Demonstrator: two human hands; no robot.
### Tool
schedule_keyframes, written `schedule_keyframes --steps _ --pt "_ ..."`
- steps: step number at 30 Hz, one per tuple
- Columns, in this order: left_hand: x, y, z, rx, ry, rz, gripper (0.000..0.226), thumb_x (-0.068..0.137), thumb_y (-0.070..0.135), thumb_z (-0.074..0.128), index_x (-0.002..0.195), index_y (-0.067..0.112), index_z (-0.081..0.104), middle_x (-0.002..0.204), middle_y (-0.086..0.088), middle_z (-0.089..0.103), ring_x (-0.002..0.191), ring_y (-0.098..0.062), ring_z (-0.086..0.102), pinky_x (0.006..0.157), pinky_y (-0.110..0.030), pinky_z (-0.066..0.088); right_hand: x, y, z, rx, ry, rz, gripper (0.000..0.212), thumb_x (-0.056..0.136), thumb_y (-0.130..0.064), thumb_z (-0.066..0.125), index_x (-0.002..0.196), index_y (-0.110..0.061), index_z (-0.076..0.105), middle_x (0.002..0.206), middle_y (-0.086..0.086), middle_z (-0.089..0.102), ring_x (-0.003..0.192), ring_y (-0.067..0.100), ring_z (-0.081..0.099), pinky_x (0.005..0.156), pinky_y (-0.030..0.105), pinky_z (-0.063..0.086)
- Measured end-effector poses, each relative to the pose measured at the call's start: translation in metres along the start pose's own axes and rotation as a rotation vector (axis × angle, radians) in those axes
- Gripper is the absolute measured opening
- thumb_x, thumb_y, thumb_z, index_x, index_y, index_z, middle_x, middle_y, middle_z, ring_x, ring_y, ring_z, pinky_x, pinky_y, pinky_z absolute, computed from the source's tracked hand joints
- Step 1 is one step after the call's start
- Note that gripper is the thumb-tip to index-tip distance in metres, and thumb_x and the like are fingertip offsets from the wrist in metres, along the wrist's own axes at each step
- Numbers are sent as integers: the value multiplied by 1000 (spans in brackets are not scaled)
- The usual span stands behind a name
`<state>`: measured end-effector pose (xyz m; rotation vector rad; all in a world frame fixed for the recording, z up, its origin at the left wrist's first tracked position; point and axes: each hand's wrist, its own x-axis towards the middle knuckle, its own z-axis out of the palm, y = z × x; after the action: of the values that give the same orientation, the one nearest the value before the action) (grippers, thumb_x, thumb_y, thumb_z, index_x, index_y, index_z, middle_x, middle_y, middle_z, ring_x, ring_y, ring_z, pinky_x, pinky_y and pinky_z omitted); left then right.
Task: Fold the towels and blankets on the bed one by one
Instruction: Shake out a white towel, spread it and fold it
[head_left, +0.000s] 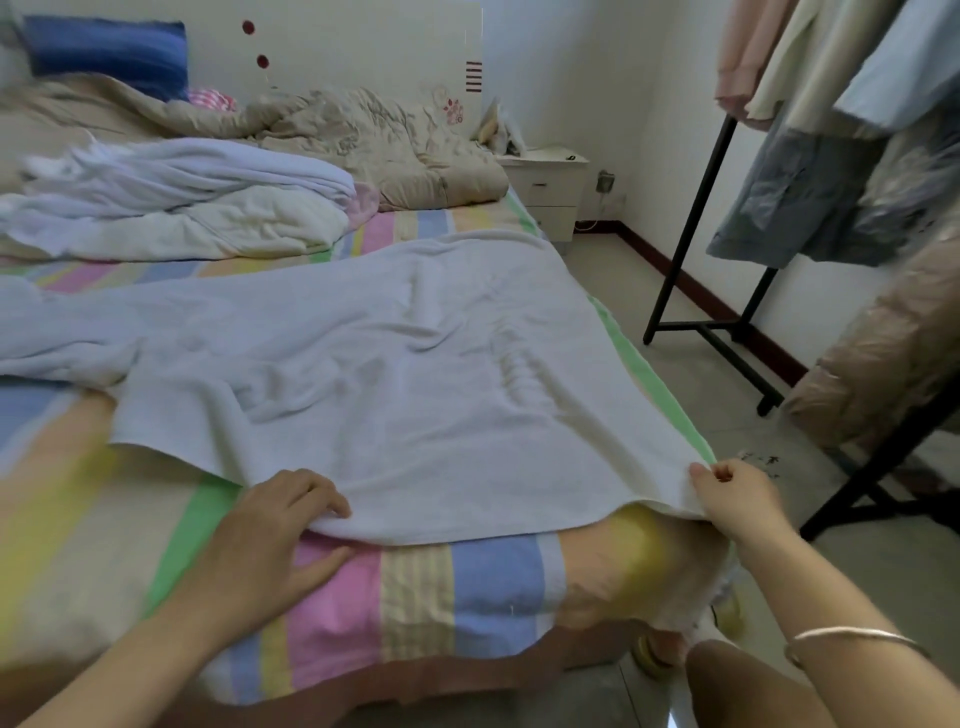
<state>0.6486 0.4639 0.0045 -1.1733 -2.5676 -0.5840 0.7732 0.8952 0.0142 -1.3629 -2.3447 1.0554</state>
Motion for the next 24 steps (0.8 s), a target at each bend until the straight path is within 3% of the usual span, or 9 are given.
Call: schedule_keyframes --steps 5,11,14,18,21,24 --pt "3 9 -5 21 22 -83 18 88 46 41 87 33 54 76 15 53 70 -9 56 58 -29 46 13 21 4 160 53 62 26 93 -36 57 82 -13 57 81 11 58 74 31 52 69 40 43" --pt "-7 45 0 88 -25 -34 20 81 52 49 78 34 44 59 15 49 47 -8 49 43 -23 34 7 48 -3 155 136 31 25 90 -42 60 80 -19 58 84 8 63 77 35 58 73 48 53" --pt "-17 55 7 112 -14 0 22 80 49 51 73 31 42 56 13 44 45 -7 44 42 -20 29 -3 62 -11 139 135 14 27 92 -42 57 83 -17 58 82 7 62 66 32 57 65 44 52" --pt "-29 58 5 123 21 0 16 75 42 53 77 30 42 64 14 45 50 -7 45 42 -23 37 -11 67 -10 53 152 -2 26 93 -41 55 89 -17 60 87 7 65 75 29 58 71 41 51" --pt "-40 53 4 214 109 38 27 68 25 47 94 23 55 89 9 58 65 -12 55 54 -24 43 -22 53 -7 -126 195 -6 22 93 -29 57 110 -16 56 109 10 62 98 33 57 83 42 48" --pt "-47 42 -2 311 226 69 46 65 12 42 107 13 60 108 -3 60 93 -22 56 83 -32 43 -43 19 10 -203 285 -248 42 89 -15 56 130 -17 49 133 10 48 125 30 41 101 47 38"
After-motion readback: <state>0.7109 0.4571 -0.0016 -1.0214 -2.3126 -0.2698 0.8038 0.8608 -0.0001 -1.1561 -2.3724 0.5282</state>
